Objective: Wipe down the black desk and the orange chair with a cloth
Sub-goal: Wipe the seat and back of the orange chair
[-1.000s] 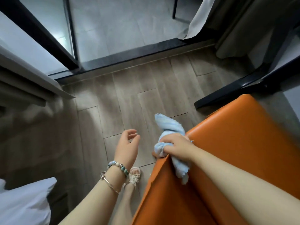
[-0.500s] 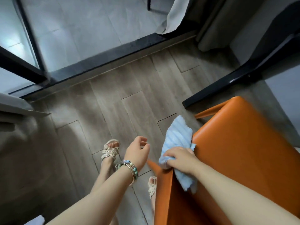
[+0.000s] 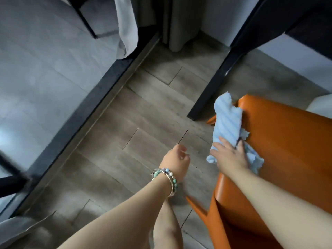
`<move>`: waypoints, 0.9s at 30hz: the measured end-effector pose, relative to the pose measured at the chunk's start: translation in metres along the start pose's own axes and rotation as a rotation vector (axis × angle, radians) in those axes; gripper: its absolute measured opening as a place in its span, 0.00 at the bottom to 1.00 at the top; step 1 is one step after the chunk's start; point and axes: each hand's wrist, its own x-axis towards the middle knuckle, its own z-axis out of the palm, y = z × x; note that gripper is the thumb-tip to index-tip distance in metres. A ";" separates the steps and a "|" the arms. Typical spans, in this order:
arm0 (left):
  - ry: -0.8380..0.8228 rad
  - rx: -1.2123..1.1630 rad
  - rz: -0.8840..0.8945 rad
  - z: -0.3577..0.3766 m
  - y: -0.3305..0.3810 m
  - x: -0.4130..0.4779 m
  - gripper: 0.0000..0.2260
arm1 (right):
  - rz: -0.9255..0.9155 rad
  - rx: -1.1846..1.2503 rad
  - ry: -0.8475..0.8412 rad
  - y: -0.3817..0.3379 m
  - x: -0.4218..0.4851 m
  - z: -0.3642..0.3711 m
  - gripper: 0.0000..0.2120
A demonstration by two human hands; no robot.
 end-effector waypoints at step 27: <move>-0.230 -0.214 -0.163 0.079 0.090 0.077 0.21 | 0.766 1.566 0.569 -0.023 -0.058 -0.004 0.13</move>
